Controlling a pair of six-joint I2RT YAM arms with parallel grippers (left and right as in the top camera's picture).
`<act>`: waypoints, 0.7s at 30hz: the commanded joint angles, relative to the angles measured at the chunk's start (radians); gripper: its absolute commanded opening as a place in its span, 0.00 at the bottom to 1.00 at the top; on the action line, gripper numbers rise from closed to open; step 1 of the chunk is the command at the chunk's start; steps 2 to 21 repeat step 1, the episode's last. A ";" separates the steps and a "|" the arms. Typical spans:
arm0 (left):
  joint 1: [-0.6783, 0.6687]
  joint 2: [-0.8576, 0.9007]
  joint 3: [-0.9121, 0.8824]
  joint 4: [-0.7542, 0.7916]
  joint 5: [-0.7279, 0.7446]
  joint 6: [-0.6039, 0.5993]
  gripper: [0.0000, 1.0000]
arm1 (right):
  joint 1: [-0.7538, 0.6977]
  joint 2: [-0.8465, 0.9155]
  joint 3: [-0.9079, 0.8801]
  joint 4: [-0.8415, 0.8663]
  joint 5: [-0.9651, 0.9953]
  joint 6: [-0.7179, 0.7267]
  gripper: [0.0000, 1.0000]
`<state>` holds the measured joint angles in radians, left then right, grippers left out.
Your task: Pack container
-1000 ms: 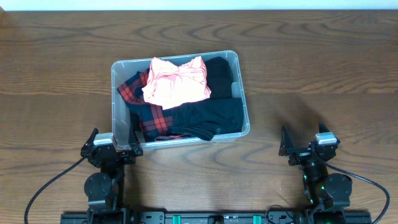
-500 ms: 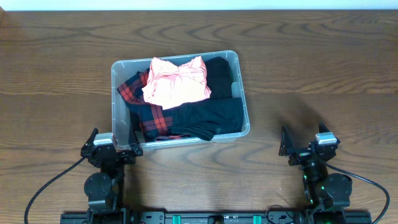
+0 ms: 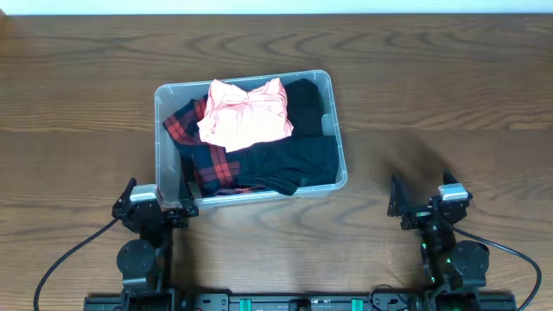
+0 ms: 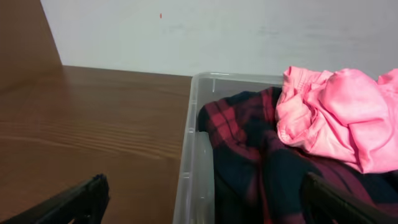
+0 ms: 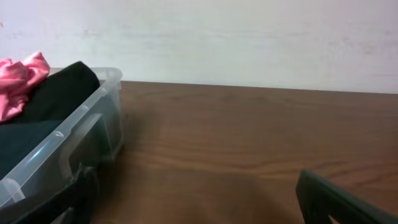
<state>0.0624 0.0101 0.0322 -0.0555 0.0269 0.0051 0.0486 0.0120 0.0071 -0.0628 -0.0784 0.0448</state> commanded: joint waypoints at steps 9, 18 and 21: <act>0.000 -0.006 -0.016 -0.041 -0.012 0.018 0.98 | -0.008 -0.006 -0.002 -0.004 -0.001 0.013 0.99; 0.000 -0.006 -0.016 -0.041 -0.012 0.018 0.98 | -0.008 -0.006 -0.002 -0.004 -0.001 0.013 0.99; 0.000 -0.006 -0.016 -0.041 -0.012 0.018 0.98 | -0.008 -0.006 -0.002 -0.004 -0.001 0.013 0.99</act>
